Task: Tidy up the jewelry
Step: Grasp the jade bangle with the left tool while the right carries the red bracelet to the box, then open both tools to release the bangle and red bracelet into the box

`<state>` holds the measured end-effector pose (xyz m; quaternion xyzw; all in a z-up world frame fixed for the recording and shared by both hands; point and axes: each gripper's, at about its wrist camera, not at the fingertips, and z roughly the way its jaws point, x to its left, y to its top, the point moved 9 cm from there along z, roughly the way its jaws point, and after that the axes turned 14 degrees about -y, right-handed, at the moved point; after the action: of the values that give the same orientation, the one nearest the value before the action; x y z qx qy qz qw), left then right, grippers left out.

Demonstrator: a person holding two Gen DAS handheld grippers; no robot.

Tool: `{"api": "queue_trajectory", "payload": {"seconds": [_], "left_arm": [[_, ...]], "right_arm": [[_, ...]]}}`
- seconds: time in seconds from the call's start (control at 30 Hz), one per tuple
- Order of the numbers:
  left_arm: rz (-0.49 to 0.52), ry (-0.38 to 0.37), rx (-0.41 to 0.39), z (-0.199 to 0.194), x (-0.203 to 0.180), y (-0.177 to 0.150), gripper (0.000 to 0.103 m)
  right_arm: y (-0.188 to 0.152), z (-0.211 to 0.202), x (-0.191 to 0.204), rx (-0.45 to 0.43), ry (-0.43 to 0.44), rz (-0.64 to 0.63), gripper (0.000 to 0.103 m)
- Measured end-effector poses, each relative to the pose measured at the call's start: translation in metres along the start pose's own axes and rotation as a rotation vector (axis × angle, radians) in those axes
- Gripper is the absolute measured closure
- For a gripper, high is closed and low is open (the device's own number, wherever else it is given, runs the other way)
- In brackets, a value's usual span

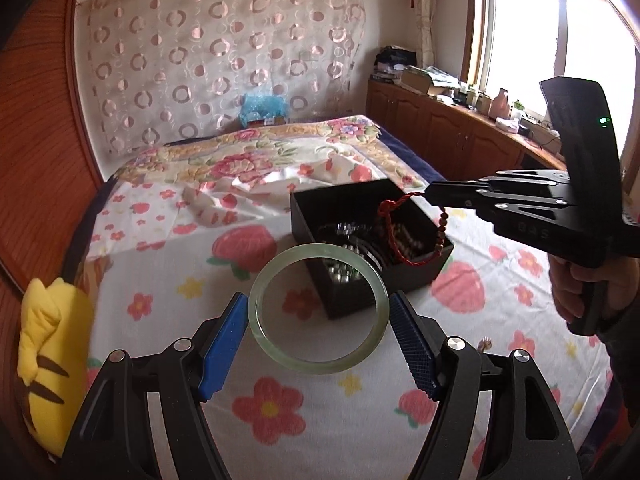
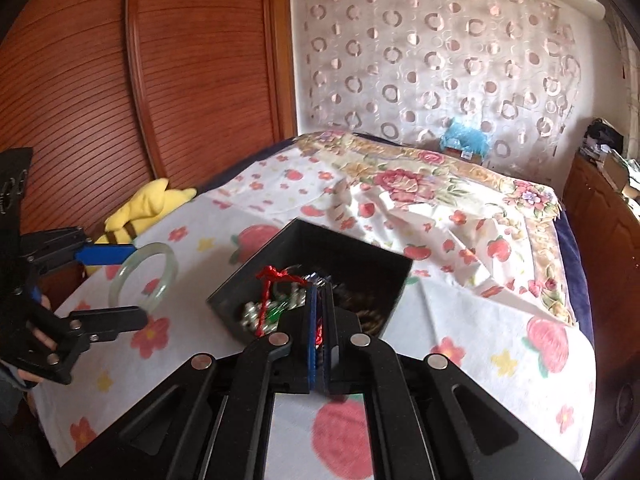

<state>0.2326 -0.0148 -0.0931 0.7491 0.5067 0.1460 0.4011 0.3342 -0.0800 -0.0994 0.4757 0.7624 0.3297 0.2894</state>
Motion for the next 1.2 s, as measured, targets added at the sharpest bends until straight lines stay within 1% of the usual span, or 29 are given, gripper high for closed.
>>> {"api": "queue_trajectory", "payload": {"seconds": [0.2,0.4,0.57,0.67,0.73,0.87,1.2], "left_arm": [[0.011,-0.003,-0.011,0.013,-0.002,0.024,0.034],[0.024,-0.006,-0.001,0.033,-0.004,0.039,0.034],[0.025,-0.006,0.02,0.05,-0.002,0.042,0.034],[0.022,-0.007,0.032,0.06,0.0,0.045,0.034],[0.024,-0.005,0.038,0.064,-0.001,0.046,0.034],[0.029,-0.007,0.052,0.075,-0.002,0.049,0.034],[0.051,-0.017,0.087,0.095,-0.012,0.047,0.034]], "right_arm": [[0.002,0.024,-0.008,0.024,0.008,0.021,0.1],[-0.009,0.04,-0.001,0.069,0.039,0.003,0.099],[-0.018,0.039,0.0,0.081,0.049,-0.015,0.099],[-0.02,0.037,-0.007,0.081,0.04,-0.008,0.099],[-0.019,0.035,-0.016,0.067,0.018,0.005,0.097],[-0.018,0.036,-0.024,0.068,0.025,0.024,0.093],[-0.035,0.028,-0.048,0.078,-0.003,0.069,0.093]]}}
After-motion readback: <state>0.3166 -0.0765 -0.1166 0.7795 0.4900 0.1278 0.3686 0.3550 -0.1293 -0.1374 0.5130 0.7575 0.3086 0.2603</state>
